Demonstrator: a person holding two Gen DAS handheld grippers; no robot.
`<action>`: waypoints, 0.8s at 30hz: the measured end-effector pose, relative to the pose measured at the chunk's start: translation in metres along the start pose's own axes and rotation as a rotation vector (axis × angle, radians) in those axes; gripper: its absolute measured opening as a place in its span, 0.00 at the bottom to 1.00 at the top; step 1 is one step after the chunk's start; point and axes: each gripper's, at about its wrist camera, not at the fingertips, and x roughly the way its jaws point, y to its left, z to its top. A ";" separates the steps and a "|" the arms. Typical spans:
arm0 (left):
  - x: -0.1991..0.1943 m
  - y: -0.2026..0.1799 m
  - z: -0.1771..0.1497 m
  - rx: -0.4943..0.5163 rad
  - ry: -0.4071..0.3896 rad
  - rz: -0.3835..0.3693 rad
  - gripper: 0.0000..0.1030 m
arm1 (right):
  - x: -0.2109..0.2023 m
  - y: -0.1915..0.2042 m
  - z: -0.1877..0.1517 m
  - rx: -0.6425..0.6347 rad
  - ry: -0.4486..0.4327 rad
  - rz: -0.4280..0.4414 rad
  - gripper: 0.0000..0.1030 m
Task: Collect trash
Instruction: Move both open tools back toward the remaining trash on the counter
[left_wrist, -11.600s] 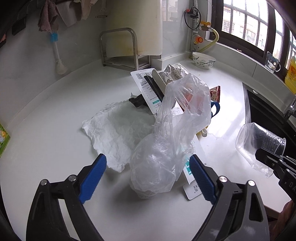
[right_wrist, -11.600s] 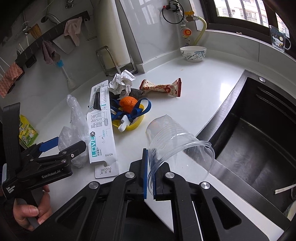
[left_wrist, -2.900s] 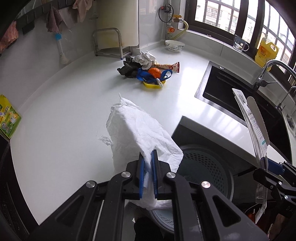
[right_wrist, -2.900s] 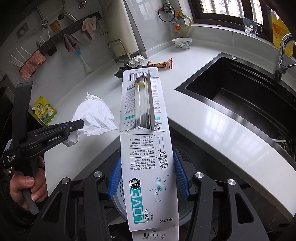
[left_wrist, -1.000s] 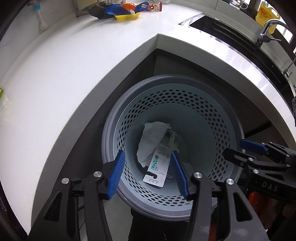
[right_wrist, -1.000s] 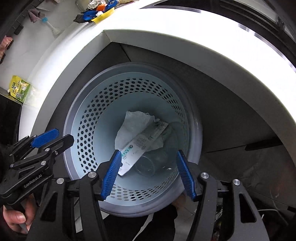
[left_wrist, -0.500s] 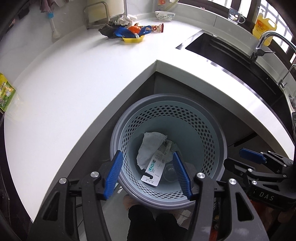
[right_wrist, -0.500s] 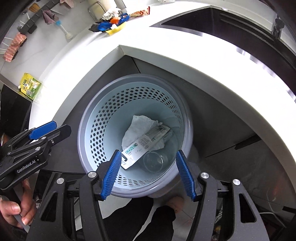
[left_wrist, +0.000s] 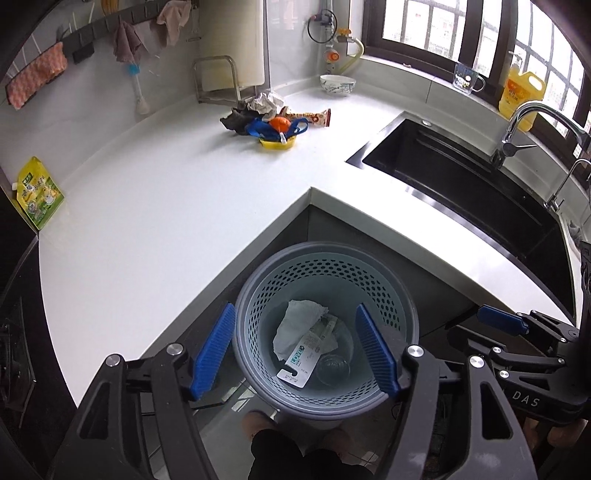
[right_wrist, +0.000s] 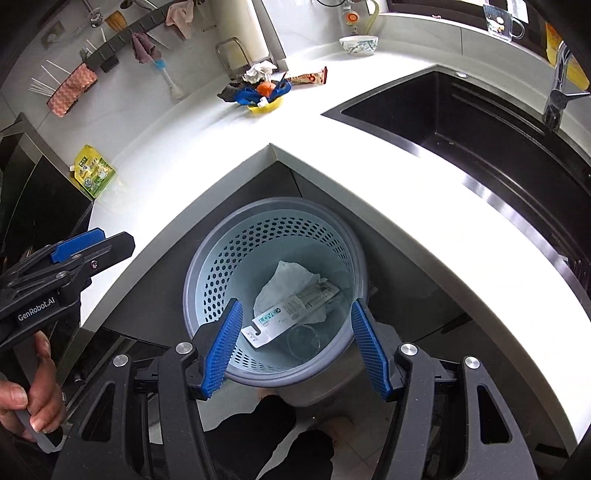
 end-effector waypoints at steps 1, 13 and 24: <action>-0.004 0.000 0.002 -0.003 -0.012 0.007 0.66 | -0.003 0.001 0.003 -0.005 -0.012 0.005 0.57; -0.027 0.021 0.032 -0.031 -0.095 0.041 0.75 | -0.016 0.009 0.041 -0.023 -0.120 0.015 0.58; 0.007 0.072 0.101 -0.013 -0.123 0.032 0.76 | 0.017 0.027 0.114 -0.011 -0.181 -0.026 0.58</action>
